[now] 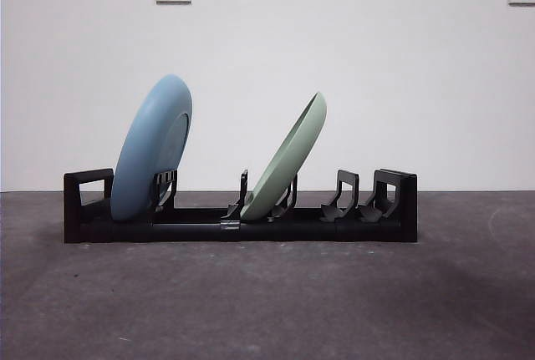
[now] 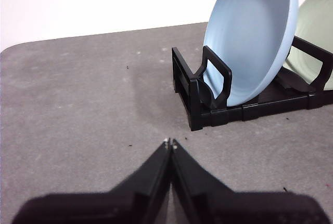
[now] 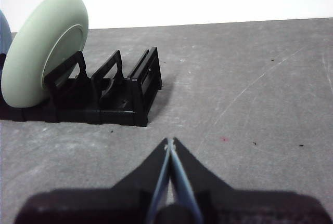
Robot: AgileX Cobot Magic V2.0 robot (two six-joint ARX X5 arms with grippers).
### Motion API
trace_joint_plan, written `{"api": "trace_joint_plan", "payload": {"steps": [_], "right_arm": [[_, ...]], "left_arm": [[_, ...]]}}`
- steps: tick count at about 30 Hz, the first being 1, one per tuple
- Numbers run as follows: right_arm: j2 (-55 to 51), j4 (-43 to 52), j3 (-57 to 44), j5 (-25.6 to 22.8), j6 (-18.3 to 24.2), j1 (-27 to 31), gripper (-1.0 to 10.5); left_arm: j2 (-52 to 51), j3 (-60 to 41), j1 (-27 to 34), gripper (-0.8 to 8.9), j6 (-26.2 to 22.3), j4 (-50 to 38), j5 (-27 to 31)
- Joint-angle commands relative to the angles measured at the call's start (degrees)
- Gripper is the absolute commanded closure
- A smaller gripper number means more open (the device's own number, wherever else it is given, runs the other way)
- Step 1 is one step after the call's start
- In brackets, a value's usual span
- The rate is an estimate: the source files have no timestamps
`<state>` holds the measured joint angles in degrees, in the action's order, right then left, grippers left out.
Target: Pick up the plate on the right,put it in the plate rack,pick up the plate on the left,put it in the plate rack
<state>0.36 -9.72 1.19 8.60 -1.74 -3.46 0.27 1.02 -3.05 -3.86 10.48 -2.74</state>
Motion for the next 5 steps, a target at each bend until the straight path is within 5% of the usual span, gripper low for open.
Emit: {"api": "trace_joint_plan", "payload": {"steps": [1, 5], "right_arm": [[0.0, -0.2, -0.8, -0.1, -0.5, -0.1, 9.4], [0.0, -0.2, -0.8, -0.1, -0.5, -0.1, 9.4]], "left_arm": [[-0.1, -0.8, 0.2, 8.14, 0.2, -0.2, -0.3], [-0.1, -0.8, 0.2, 8.14, 0.2, -0.2, -0.3]]}}
